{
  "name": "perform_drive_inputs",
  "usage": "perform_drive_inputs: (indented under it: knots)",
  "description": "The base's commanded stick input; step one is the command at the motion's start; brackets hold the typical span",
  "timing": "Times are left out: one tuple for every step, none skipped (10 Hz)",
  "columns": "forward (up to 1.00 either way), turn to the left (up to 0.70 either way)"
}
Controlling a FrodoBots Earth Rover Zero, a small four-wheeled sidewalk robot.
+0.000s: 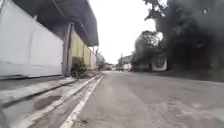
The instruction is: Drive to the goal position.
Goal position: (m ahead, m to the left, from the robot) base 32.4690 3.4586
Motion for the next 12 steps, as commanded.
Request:
perform_drive_inputs:
  knots:
    - [0.7,0.01]
    - [0.7,0.0]
    - [0.7,0.0]
    - [0.7,0.0]
    - [0.7,0.0]
    - [0.7,0.0]
    - [0.7,0.0]
    - [0.7,0.0]
    - [0.7,0.0]
    - [0.7,0.0]
    - [0.7,0.0]
    - [0.7,0.0]
